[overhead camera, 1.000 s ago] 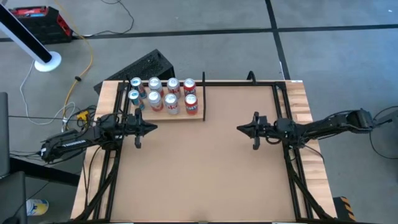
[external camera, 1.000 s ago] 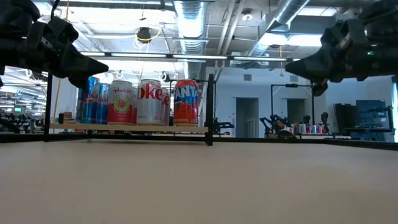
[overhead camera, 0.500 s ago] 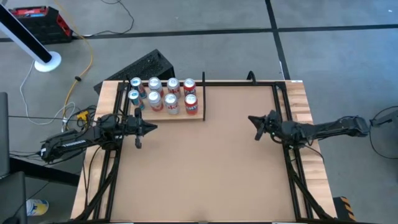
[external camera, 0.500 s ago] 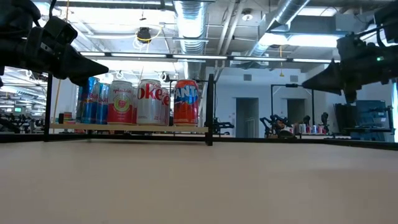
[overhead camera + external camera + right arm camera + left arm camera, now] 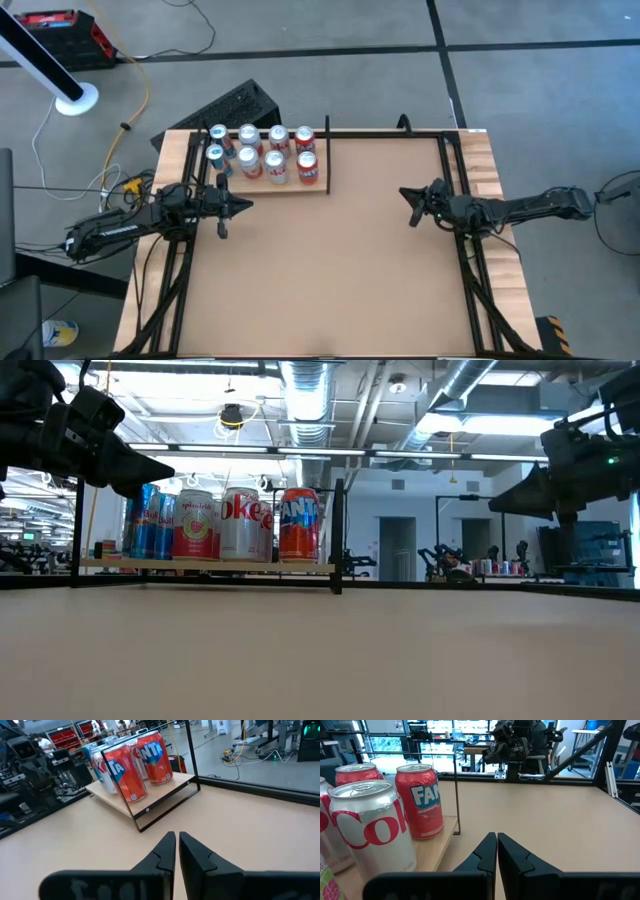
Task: Place canned beverage on shelf
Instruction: Return to Home Position
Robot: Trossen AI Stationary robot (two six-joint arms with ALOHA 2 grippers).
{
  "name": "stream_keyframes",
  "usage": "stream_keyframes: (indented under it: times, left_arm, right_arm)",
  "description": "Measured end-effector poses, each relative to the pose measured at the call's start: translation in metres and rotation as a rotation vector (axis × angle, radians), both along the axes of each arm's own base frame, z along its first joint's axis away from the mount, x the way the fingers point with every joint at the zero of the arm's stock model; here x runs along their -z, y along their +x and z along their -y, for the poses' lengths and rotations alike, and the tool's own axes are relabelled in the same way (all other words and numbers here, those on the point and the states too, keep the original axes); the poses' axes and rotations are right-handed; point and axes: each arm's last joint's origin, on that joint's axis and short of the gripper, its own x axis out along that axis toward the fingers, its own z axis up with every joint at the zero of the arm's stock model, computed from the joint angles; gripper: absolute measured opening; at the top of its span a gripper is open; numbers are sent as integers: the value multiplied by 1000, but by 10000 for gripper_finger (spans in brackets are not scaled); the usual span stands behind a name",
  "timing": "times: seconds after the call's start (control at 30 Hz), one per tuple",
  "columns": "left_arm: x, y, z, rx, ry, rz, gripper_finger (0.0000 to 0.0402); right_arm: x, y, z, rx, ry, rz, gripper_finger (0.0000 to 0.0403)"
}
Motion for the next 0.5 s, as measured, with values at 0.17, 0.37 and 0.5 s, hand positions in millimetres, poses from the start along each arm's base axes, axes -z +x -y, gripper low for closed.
stream_keyframes:
  times: [0.17,0.37,0.5]
  left_arm:
    - [0,0,0,0,0,0,0]
    - [0,0,0,0,0,0,0]
    - [0,0,0,0,0,0,0]
  right_arm:
    - [0,0,0,0,0,-2,49]
    - [0,0,0,0,-1,-4,49]
    - [0,0,0,0,-1,-5,49]
